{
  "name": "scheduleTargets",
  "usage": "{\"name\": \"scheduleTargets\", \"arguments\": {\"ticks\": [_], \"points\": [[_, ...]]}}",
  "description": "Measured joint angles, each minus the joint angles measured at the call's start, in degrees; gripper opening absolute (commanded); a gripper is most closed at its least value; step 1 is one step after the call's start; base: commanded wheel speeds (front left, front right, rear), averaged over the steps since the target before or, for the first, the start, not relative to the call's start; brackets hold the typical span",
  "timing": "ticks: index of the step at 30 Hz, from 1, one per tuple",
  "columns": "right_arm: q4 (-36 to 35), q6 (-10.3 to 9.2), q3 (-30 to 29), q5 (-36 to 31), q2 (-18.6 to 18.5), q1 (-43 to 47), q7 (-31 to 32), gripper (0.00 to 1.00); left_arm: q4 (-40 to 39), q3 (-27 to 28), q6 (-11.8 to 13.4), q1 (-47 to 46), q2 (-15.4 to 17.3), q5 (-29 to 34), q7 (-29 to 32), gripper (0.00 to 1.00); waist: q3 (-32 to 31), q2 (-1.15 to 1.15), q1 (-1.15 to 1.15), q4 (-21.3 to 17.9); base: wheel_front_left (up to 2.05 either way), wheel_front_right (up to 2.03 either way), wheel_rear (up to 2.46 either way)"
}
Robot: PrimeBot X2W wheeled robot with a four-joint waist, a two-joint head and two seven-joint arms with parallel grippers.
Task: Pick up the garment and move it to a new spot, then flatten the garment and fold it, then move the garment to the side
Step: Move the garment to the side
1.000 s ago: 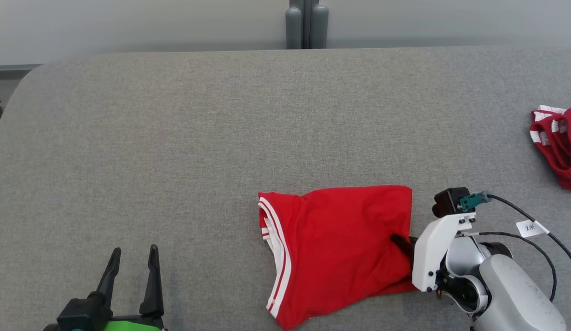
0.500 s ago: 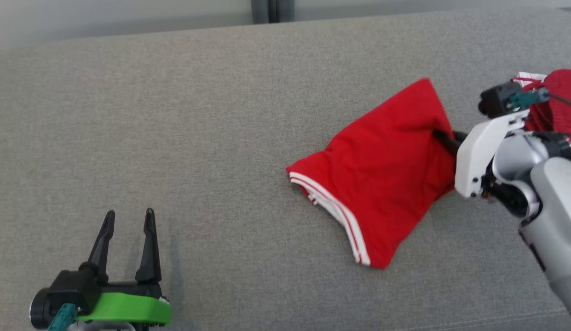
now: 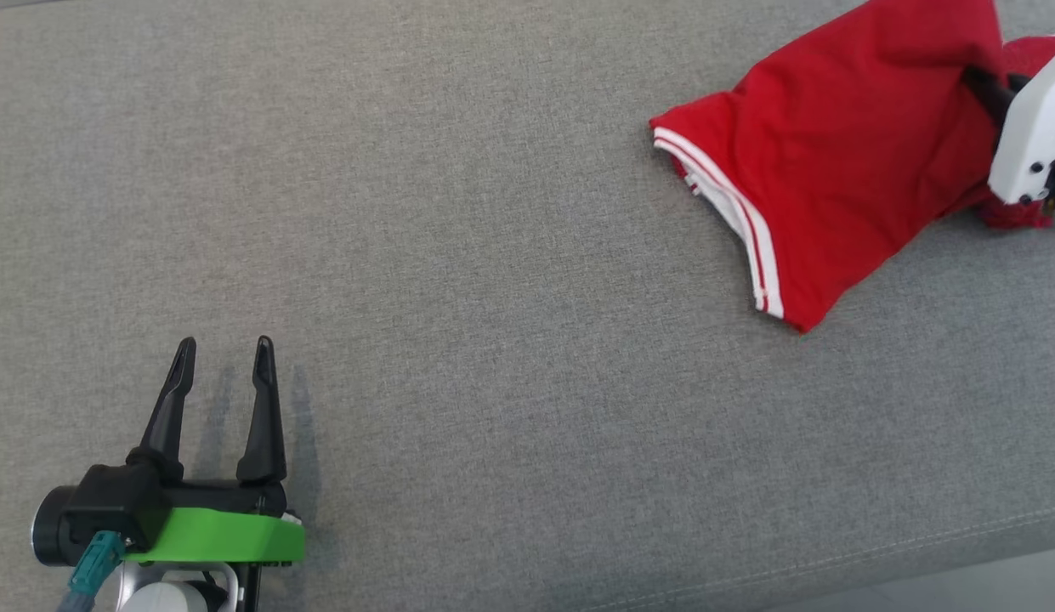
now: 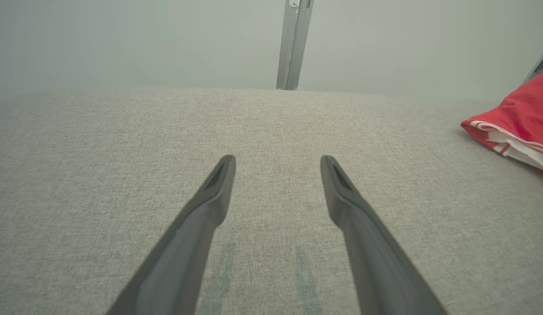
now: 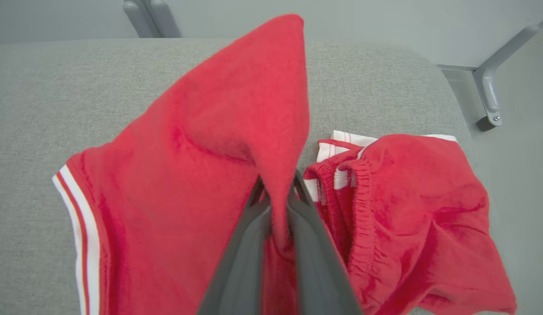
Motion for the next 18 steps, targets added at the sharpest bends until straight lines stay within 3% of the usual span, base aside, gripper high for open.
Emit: {"name": "scheduleTargets", "arguments": {"ticks": [13,18], "points": [[0.16,0.01,-4.19,-0.69,-1.43,-3.49,3.74,0.0,-1.0,1.19,0.0,0.13,0.86,1.12,-0.01,1.0,2.08,0.0,0.0,-2.46,0.0,0.0,0.0],[-1.1,0.01,-6.12,-0.08,-2.46,-4.08,7.95,0.0,-1.4,1.65,0.0,0.77,1.05,1.37,-0.01,1.0,1.61,0.0,0.0,-3.57,0.0,0.0,0.0]]}}
